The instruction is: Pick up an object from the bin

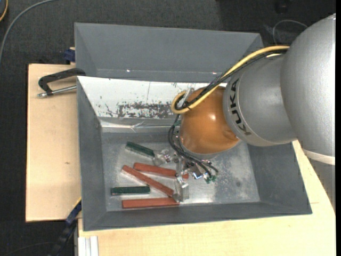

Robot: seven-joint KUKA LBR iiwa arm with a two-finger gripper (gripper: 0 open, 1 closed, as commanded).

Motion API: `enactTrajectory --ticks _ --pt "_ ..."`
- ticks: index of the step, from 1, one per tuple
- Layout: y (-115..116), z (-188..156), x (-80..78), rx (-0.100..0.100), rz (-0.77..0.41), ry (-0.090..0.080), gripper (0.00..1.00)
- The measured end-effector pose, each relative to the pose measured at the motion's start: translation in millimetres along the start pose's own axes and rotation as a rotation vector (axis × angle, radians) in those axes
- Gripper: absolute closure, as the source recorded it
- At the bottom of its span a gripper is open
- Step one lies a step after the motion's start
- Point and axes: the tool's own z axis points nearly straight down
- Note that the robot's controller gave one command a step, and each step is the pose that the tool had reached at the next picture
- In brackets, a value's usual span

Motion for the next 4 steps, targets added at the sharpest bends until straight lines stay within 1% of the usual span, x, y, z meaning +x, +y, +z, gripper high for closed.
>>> enactTrajectory --ticks 1,2,3,4 --pt "8 5 -26.5 0.002 -0.354 0.001 0.0" --pt "48 -18 -61.4 0.001 -0.446 -0.003 0.0" --pt "49 5 -36.3 0.0 -0.33 0.007 0.0" --pt "48 2 -37.6 0.003 -0.331 0.004 1.0"
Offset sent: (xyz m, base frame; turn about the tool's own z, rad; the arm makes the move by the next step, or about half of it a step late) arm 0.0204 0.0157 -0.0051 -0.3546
